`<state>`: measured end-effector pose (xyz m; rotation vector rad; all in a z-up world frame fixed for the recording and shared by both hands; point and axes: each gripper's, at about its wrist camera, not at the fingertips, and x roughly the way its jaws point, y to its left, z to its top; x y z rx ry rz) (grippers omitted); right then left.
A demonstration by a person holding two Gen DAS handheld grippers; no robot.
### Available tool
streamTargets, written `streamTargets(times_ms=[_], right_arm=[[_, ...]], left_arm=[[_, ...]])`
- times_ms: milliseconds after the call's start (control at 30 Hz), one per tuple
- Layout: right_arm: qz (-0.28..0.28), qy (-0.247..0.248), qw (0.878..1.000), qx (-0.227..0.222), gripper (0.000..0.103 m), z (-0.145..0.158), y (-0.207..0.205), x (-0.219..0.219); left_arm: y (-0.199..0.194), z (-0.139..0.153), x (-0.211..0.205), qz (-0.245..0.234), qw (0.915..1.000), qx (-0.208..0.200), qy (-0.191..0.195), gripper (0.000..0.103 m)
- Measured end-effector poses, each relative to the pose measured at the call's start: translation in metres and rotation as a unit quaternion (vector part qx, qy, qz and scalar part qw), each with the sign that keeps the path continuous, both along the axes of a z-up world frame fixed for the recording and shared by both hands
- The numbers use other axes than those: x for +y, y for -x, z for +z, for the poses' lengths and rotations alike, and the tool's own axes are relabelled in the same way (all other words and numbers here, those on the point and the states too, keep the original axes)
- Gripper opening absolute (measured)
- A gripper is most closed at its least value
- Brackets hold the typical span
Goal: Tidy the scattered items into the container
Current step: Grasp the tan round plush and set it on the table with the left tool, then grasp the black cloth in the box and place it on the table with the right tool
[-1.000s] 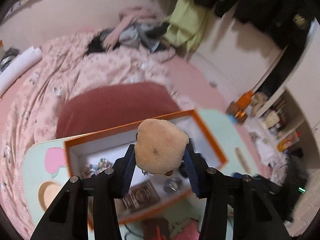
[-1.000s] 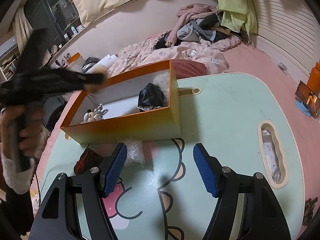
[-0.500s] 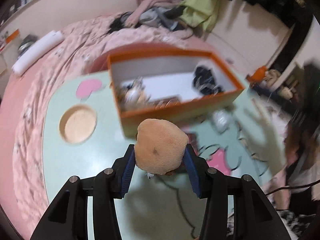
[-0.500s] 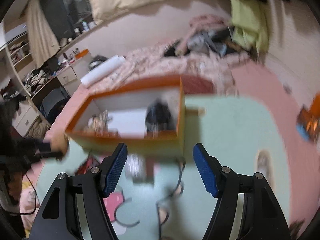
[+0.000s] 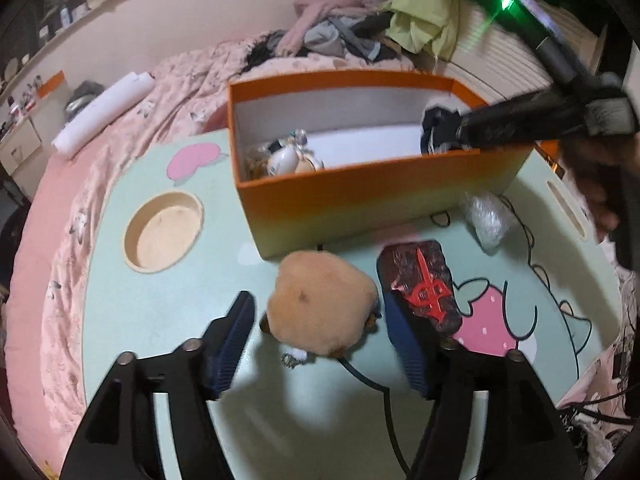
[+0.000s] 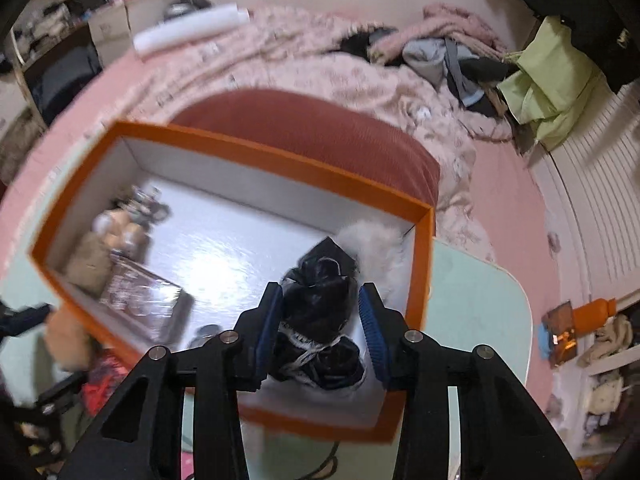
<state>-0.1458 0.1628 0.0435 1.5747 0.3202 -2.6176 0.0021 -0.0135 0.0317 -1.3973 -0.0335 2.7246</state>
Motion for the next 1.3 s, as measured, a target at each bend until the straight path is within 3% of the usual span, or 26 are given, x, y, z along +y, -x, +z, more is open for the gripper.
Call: streamTargets(times_ms=[167, 233, 367, 533, 700, 833, 933, 1167, 1300], right_arm=[[0.002, 0.009, 1.0, 0.001, 0.023, -0.01, 0.006, 0.001], [0.005, 0.041, 0.999, 0.009, 0.022, -0.004, 0.004, 0.004], [0.005, 0.104, 0.992, 0.067, 0.021, 0.028, -0.012, 0.015], [0.017, 0.173, 0.975, 0.142, 0.021, 0.087, -0.047, 0.032], [0.021, 0.206, 0.965, 0.16, 0.022, 0.112, -0.085, 0.047], [0.0, 0.195, 0.972, 0.128, 0.022, 0.087, -0.111, 0.06], [-0.015, 0.204, 0.975, 0.092, 0.022, 0.057, -0.117, 0.065], [-0.014, 0.228, 0.973, 0.035, 0.025, 0.0, -0.11, 0.047], [0.006, 0.27, 0.963, 0.019, 0.027, -0.018, -0.105, 0.028]], left_arm=[[-0.003, 0.009, -0.009, 0.014, 0.9996, 0.021, -0.012, 0.074], [-0.003, 0.013, -0.014, 0.022, 0.999, 0.03, -0.026, 0.076], [-0.004, 0.022, -0.023, 0.036, 0.9971, 0.045, -0.049, 0.08], [-0.001, 0.026, -0.028, 0.048, 0.9956, 0.052, -0.06, 0.082], [0.0, 0.025, -0.035, 0.062, 0.9945, 0.055, -0.064, 0.083], [-0.004, 0.029, -0.032, 0.059, 0.9951, 0.073, -0.032, 0.094], [-0.006, 0.037, -0.023, 0.049, 0.9939, 0.099, 0.005, 0.095], [0.015, 0.053, -0.026, 0.051, 0.9934, 0.08, -0.065, 0.095], [0.036, 0.069, -0.015, 0.029, 0.9926, 0.082, -0.085, 0.095]])
